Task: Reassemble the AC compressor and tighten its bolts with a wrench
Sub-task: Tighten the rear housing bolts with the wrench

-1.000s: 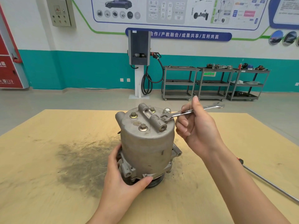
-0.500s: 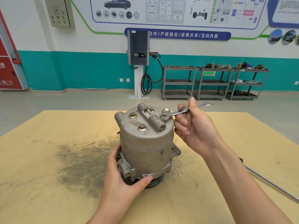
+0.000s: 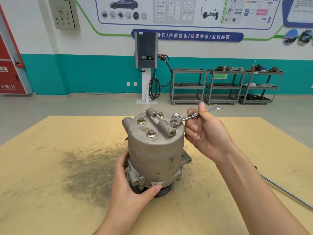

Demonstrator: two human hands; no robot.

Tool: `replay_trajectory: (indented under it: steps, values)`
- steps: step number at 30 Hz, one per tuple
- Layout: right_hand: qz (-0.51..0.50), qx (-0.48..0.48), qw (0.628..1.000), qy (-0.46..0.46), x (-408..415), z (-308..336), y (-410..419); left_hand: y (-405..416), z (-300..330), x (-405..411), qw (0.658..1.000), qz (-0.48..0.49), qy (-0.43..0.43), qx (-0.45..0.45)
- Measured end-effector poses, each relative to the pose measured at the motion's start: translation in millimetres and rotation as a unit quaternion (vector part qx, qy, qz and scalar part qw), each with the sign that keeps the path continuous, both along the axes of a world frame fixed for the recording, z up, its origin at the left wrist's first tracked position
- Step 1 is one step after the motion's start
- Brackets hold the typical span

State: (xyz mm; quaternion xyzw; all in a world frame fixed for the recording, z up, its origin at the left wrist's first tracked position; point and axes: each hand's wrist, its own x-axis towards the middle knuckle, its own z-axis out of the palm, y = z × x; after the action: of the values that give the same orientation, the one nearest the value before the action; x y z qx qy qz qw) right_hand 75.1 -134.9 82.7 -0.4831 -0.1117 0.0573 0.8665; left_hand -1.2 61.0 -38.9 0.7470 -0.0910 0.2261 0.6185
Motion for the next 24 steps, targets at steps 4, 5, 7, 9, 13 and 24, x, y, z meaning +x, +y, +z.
replay_trajectory:
  steps: [4, 5, 7, 9, 13, 24]
  values:
    - [0.020, -0.013, 1.000, 0.004, 3.5, 7.0, 1.0, -0.2, 0.0, 0.9, 1.000, 0.008, 0.000, 0.009]
    - [0.026, -0.023, 0.999, 0.005, 4.5, 9.7, 1.5, -0.4, 0.0, 1.2, 1.000, 0.009, -0.001, 0.010]
    - [0.033, -0.048, 0.998, 0.005, 7.0, 15.1, 2.6, -0.7, 0.7, 1.4, 1.000, 0.008, -0.002, 0.009]
    - [0.039, -0.070, 0.997, 0.002, 9.9, 18.7, 3.1, -0.6, 0.7, 1.1, 1.000, 0.006, -0.003, 0.009]
    - [0.032, -0.084, 0.996, -0.021, 11.8, 19.3, 3.5, 0.0, 0.5, -0.1, 1.000, 0.004, 0.000, 0.006]
    - [-0.368, -0.161, 0.844, -0.356, -39.7, -31.8, 29.5, -0.9, 1.6, -0.4, 1.000, -0.003, 0.002, -0.005]
